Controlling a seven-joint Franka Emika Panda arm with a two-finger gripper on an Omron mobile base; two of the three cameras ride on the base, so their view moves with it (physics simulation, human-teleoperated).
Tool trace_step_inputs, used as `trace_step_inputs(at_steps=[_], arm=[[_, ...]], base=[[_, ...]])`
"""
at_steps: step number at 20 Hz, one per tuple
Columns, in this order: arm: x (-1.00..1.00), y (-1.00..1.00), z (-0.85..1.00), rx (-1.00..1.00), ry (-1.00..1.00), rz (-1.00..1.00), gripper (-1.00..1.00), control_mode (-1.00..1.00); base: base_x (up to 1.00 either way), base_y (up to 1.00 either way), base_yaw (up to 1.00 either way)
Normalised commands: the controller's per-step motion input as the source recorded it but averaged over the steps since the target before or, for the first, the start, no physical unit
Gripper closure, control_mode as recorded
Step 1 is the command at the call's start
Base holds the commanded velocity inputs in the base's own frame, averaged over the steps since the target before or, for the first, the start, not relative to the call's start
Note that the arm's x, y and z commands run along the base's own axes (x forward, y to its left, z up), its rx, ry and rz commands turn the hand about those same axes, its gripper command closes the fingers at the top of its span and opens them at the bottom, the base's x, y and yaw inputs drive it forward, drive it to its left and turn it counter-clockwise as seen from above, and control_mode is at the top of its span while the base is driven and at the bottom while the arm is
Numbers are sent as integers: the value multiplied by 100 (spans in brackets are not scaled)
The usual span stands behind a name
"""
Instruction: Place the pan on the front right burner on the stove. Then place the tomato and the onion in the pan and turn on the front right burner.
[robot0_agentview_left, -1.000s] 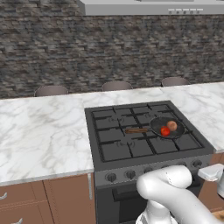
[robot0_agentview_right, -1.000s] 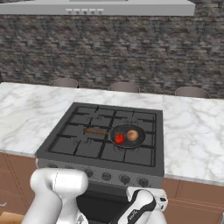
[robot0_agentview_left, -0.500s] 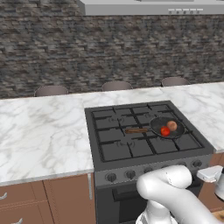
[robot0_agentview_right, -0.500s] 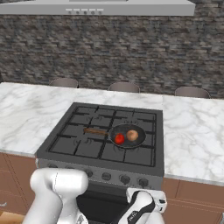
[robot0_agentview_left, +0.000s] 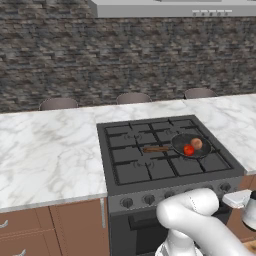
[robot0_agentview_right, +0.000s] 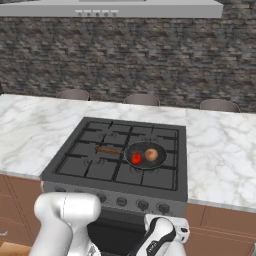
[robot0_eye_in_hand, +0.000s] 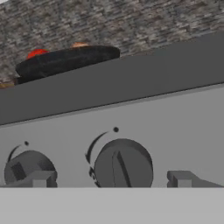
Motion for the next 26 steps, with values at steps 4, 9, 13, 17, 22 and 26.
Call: trace_step_inputs(at_steps=[4,9,13,17,22,26], arm=[[13,0,-12,0,0,-1,-100,-100],[12,0,-4,0,-1,-1,-100,-100],[12,0,-1,0,-2,-1,-100,-100],[16,0,-4,0,0,-2,-100,-100],[18,0,-4,0,0,-2,-100,-100],[15,0,-1,0,-1,-2,-100,-100]], base=[[0,0,0],[0,0,0],[0,0,0],[0,0,0],[0,0,0],[0,0,0]])
